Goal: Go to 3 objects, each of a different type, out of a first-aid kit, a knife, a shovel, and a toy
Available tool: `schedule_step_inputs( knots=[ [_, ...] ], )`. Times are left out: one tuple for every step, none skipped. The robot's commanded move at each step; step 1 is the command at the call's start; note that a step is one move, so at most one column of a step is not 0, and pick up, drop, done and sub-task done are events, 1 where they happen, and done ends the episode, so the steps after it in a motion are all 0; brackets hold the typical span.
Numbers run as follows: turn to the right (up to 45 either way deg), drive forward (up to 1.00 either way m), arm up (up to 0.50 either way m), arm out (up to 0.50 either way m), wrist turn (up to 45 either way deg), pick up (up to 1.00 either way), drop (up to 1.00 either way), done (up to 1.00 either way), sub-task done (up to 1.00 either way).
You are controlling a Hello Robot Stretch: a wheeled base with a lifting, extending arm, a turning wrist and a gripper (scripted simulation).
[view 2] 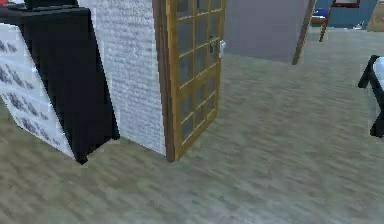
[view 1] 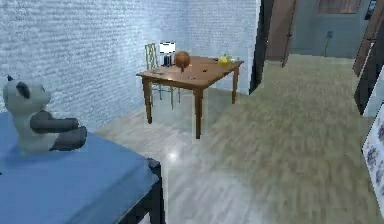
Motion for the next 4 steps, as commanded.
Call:
schedule_step_inputs(
  knots=[
    [-39.0, 0.0, 0.0, 0.0, 0.0, 0.0, 0.0, 0.0, 0.0],
    [0.0, 0.0, 0.0, 0.0, 0.0, 0.0, 0.0, 0.0, 1.0],
    [45.0, 0.0, 0.0, 0.0, 0.0, 0.0, 0.0, 0.0, 0.0],
    [15.0, 0.0, 0.0, 0.0, 0.0, 0.0, 0.0, 0.0, 0.0]
  ],
)
